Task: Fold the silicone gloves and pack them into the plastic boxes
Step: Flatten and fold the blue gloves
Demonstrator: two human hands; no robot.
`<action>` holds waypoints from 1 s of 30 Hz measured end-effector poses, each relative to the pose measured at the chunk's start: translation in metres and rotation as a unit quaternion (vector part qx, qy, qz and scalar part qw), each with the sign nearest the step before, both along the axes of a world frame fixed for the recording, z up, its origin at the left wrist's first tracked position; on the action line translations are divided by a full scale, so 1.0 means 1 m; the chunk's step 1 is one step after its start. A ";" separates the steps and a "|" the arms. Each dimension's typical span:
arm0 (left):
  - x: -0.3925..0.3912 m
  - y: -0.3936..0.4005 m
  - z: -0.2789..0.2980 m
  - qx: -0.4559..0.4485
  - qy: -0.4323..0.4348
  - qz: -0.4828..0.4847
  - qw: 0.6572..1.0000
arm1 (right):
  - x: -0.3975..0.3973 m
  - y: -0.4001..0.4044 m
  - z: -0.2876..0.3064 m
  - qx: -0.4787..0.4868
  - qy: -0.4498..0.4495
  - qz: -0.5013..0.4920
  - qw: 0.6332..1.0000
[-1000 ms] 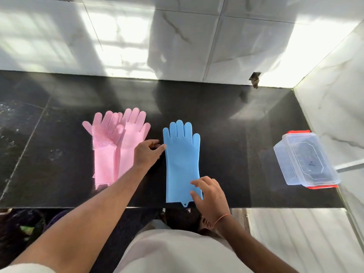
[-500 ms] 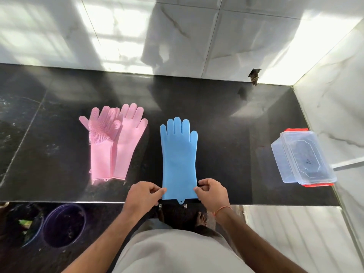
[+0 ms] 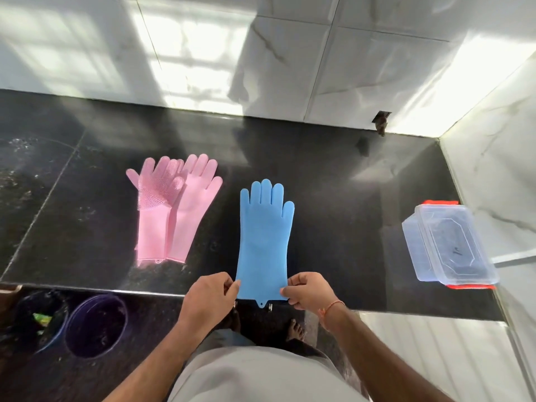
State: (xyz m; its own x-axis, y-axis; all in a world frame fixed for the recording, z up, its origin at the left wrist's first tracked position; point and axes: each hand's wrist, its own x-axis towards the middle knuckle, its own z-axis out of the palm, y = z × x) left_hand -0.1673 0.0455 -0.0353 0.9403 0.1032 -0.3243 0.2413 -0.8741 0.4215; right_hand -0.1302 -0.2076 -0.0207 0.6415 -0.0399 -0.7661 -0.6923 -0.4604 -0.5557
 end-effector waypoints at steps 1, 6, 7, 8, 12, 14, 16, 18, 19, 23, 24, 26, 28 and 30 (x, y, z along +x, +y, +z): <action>-0.003 -0.001 0.000 -0.010 -0.009 0.006 1.000 | 0.000 0.000 0.002 0.020 0.009 -0.009 1.000; -0.008 -0.002 0.004 -0.061 -0.006 0.036 0.997 | -0.005 0.001 0.011 0.084 0.026 -0.073 0.993; -0.009 -0.001 0.004 -0.053 -0.002 0.030 0.998 | -0.007 -0.001 0.011 0.088 0.023 -0.084 0.992; -0.011 0.000 0.002 -0.041 0.000 0.017 0.999 | -0.009 -0.002 0.011 0.089 0.018 -0.089 0.992; -0.027 0.003 -0.010 0.022 -0.028 -0.071 0.997 | -0.015 -0.005 0.007 0.079 -0.005 -0.074 0.994; -0.035 0.000 -0.016 0.075 -0.075 -0.125 0.986 | -0.016 -0.006 0.006 0.081 -0.007 -0.074 0.994; -0.036 -0.005 -0.017 0.105 -0.135 -0.170 0.970 | -0.016 -0.008 0.005 0.090 -0.005 -0.072 0.993; -0.031 -0.008 -0.018 0.105 -0.179 -0.183 0.961 | -0.016 -0.009 0.004 0.094 -0.010 -0.060 0.994; -0.028 -0.009 -0.020 0.096 -0.192 -0.186 0.959 | -0.017 -0.010 0.004 0.089 -0.019 -0.048 0.995; -0.024 -0.014 -0.021 0.008 -0.228 -0.149 0.962 | -0.021 -0.017 0.002 0.072 -0.075 -0.013 0.994; -0.023 -0.014 -0.020 -0.013 -0.226 -0.147 0.963 | -0.022 -0.018 0.002 0.078 -0.087 -0.011 0.993; -0.021 -0.011 -0.017 -0.038 -0.218 -0.153 0.963 | -0.024 -0.020 0.002 0.090 -0.102 -0.004 0.991; -0.018 -0.007 -0.016 -0.042 -0.216 -0.164 0.962 | -0.026 -0.024 0.001 0.086 -0.121 0.015 0.989; -0.016 -0.005 -0.016 -0.026 -0.234 -0.182 0.955 | -0.030 -0.027 -0.002 0.069 -0.142 0.038 0.987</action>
State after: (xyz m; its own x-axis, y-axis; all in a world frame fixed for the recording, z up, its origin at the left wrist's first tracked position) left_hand -0.1834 0.0401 -0.0515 0.9540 -0.2621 0.1453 -0.2997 -0.8388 0.4545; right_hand -0.1598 -0.2343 -0.0227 0.8278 0.1080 -0.5505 -0.4667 -0.4120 -0.7826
